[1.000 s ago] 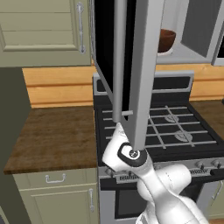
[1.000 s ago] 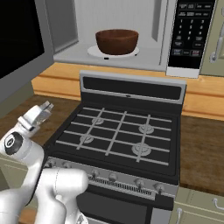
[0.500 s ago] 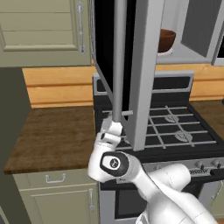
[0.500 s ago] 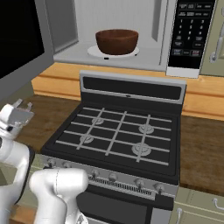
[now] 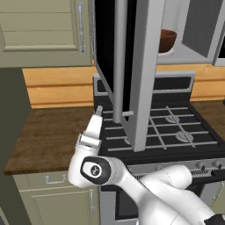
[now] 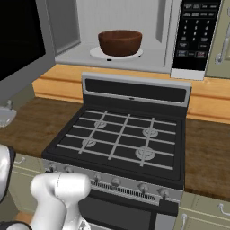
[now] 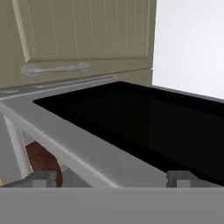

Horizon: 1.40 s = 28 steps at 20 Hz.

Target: Pick the lemon from the sink and place it in the bowl. Then pick the bowl and place it in the microwave. Then close the microwave door and press the start button.

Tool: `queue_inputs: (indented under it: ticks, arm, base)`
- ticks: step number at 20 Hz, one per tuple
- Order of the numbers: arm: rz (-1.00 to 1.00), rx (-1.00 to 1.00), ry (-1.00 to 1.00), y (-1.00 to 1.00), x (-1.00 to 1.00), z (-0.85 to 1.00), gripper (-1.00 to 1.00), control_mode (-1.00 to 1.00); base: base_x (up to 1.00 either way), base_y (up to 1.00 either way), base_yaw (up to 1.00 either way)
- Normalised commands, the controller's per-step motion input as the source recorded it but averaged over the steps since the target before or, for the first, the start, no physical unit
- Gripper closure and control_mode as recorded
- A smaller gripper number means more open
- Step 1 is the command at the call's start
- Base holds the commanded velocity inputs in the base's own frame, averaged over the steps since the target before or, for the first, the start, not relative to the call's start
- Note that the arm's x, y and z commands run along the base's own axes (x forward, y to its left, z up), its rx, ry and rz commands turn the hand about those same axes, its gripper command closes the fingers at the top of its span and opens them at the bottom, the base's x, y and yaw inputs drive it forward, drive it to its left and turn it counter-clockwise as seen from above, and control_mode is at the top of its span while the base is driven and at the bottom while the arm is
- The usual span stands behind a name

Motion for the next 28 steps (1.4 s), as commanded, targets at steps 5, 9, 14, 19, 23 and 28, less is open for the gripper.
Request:
queue_inputs:
  ticks: [5, 9, 14, 19, 23, 28]
  arm:
    - [-0.16, 0.0, 0.0, -0.08, -0.65, 0.65, -1.0, -1.0]
    - [-0.09, 0.01, 0.0, -0.41, -0.58, 0.43, -1.0, -1.0]
    - [0.0, 0.05, 0.0, -0.59, -0.4, 0.29, -1.0, -1.0]
    - [0.05, 0.11, 0.0, -0.76, -0.26, 0.22, -1.0, -1.0]
    - [0.12, 0.16, 0.0, -0.88, -0.02, 0.27, -1.0, -1.0]
    - [0.19, 0.19, 0.04, -0.91, 0.18, 0.32, -1.0, -1.0]
  base:
    - [0.0, 0.0, 0.0]
    - [0.0, 0.0, 0.0]
    - [0.0, 0.0, 0.0]
    - [0.0, 0.0, 0.0]
    - [0.0, 0.0, 0.0]
    - [0.0, 0.0, 0.0]
